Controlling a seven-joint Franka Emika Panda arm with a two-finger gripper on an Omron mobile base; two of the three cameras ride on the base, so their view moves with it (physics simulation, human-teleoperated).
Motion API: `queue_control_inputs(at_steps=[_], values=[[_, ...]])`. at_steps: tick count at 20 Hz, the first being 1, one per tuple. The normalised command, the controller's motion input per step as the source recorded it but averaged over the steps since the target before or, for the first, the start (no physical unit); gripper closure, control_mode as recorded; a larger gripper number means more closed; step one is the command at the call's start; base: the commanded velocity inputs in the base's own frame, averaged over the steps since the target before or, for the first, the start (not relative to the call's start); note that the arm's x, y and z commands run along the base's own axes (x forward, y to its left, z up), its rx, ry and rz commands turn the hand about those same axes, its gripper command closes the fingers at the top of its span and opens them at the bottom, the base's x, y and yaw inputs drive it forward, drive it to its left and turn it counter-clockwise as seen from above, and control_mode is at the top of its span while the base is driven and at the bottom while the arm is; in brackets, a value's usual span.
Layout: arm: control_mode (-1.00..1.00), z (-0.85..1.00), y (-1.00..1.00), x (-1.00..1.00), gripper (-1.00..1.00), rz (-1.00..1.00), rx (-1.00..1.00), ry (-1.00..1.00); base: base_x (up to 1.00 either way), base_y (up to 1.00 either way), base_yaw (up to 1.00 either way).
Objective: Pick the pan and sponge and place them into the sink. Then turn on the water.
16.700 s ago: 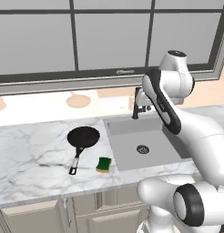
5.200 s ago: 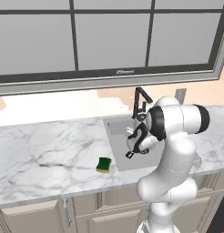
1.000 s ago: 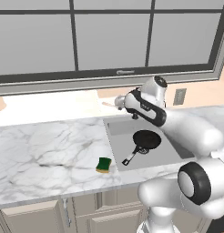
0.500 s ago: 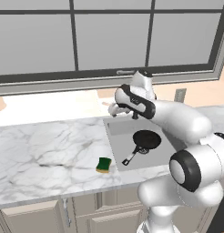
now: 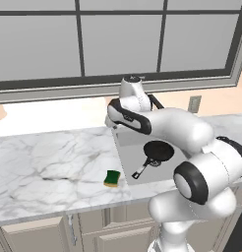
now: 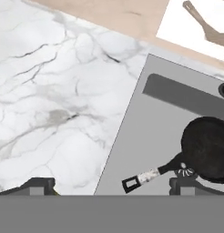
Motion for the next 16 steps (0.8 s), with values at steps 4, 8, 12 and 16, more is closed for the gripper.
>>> queue_control_inputs(at_steps=[4,8,12,16], values=[[-1.0,0.0,0.0,-0.04,-1.0,-0.24,0.07,-0.04,0.0,0.0,0.0],[-1.0,-0.02,0.0,-0.37,-1.0,-0.23,0.24,-0.06,0.0,0.0,0.0],[-1.0,-0.27,0.0,-0.49,-1.0,-0.19,0.22,-0.04,0.0,0.0,0.0],[-1.0,-0.51,0.01,-0.26,-1.0,-0.1,0.03,0.0,0.0,0.0,0.0]])
